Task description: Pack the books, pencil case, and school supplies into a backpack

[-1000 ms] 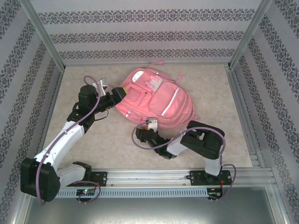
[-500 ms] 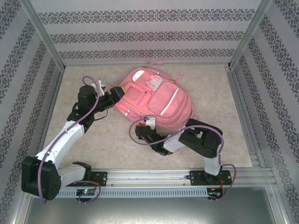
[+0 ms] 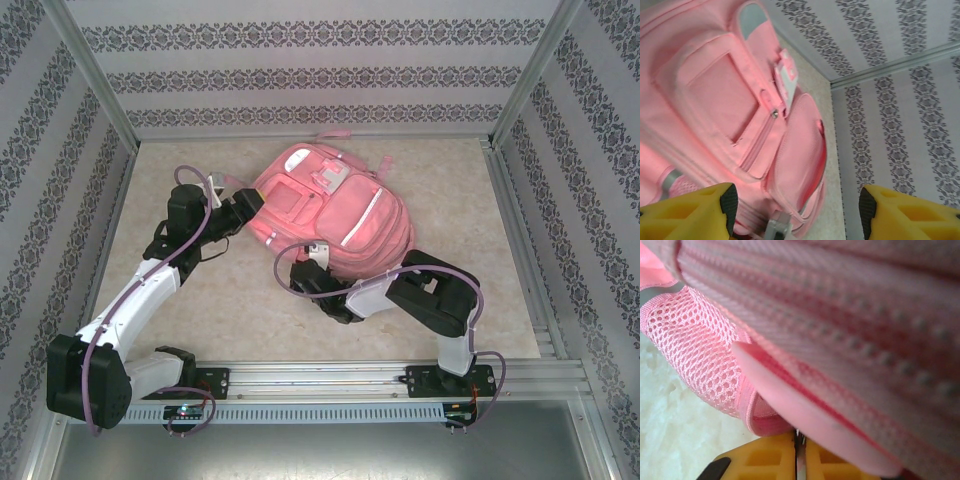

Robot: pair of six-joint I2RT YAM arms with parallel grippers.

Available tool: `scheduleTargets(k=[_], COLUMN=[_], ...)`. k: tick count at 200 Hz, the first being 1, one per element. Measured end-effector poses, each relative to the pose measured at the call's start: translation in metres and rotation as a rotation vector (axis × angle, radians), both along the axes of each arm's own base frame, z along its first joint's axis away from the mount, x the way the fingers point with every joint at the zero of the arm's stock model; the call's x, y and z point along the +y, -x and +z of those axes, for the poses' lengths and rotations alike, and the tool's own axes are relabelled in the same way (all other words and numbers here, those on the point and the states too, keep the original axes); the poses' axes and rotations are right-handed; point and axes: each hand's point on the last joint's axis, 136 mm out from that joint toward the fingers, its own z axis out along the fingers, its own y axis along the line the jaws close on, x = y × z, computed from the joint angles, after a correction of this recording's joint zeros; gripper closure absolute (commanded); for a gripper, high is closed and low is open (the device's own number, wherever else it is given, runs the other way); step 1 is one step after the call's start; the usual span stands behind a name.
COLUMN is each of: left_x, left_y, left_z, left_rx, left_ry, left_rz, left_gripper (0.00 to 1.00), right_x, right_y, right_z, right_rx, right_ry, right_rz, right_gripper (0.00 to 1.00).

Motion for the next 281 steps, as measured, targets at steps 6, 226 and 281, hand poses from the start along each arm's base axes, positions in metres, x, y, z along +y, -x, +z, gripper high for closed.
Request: scheduleTargets(k=[6,226,281], left_x=[0.002,-0.013,-0.01], left_y=[0.001,0.007,-0.013], left_z=[-0.004,-0.164,-0.161], left_rx=[0.019,0.401,0.329], left_ry=[-0.006,-0.12,-0.115], left_rz=[0.011,0.144,0.193], left_gripper=[0.34,0.52,0.64], right_x=[-0.001,-0.023,-0.031], right_y=[0.0,0.021,0.027], right_z=[0.001,0.015,0.02], right_rx=[0.001,0.008,0.011], right_ry=[0.0,0.048,0.106], right_rz=[0.0,0.11,0.135], right_gripper=[0.9,0.91,0.92])
